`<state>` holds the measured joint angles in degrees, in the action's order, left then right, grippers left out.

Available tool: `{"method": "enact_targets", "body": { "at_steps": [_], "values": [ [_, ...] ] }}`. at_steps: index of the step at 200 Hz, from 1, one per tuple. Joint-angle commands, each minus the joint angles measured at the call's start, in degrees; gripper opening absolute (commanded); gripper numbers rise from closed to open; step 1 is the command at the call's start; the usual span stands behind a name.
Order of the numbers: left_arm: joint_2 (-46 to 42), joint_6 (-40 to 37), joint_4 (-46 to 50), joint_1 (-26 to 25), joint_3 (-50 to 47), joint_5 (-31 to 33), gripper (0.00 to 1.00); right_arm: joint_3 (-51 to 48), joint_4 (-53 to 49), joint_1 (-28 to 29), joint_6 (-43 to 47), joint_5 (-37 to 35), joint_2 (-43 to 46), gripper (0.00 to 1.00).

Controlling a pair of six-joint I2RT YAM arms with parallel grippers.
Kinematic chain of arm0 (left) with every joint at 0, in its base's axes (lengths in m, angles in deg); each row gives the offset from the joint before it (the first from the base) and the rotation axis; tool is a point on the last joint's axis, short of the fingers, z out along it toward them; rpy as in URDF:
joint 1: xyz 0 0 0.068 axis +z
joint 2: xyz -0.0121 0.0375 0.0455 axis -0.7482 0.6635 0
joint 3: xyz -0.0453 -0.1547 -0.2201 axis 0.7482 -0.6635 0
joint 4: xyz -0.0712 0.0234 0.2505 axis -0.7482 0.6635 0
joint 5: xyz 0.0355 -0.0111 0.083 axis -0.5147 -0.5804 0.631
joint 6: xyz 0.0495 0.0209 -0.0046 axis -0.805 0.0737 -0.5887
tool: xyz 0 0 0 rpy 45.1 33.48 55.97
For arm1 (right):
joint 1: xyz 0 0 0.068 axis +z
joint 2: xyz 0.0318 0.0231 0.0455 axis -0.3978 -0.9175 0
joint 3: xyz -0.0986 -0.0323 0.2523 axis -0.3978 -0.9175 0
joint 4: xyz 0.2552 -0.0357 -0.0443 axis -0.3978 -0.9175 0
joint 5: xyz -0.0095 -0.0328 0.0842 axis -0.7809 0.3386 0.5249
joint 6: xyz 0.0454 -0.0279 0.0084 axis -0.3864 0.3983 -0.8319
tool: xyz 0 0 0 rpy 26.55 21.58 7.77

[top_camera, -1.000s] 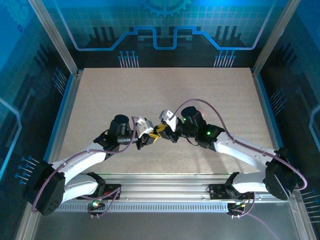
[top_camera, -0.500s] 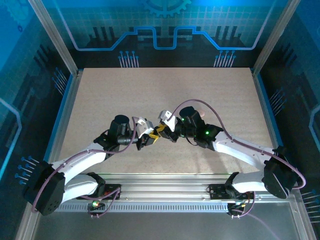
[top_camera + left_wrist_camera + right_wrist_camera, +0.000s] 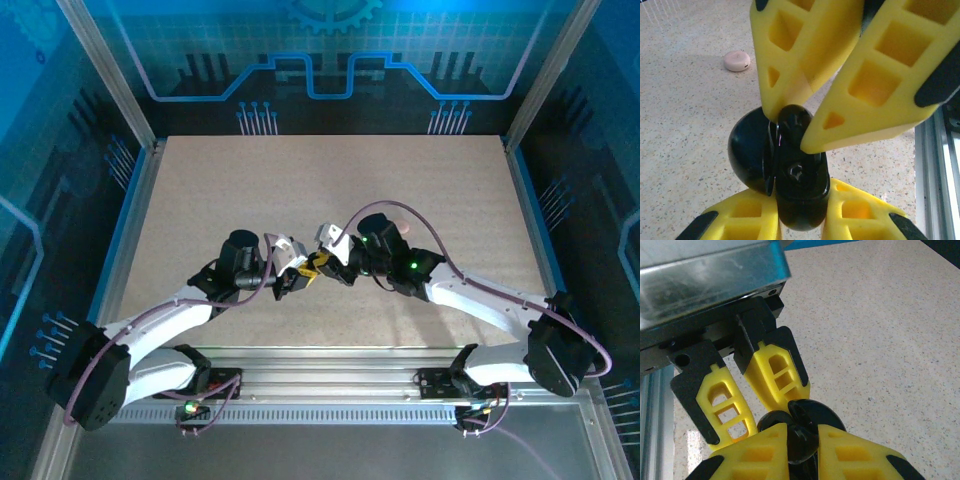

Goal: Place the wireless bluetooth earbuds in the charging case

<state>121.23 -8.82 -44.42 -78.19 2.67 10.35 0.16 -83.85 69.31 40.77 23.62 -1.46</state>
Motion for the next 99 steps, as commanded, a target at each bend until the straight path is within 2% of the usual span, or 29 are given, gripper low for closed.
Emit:
{"method": "enact_targets", "body": {
  "at_steps": [1, 42, 99],
  "values": [
    [-1.6, -1.53, -1.13, -0.4, 1.2, -1.92, 0.08, 0.9, -4.54, 0.44, 3.99, -1.25, 0.81, 0.19],
    [-2.23, -2.14, -0.82, -0.54, 1.03, -2.94, 0.08, 4.21, -9.02, -0.3, 6.72, 0.25, 0.79, 0.19],
    [-3.16, -2.23, -0.65, -0.63, 0.94, -3.02, 0.08, 5.03, -9.27, -0.53, 6.28, 3.8, 0.01, 0.2]
  ]
}}
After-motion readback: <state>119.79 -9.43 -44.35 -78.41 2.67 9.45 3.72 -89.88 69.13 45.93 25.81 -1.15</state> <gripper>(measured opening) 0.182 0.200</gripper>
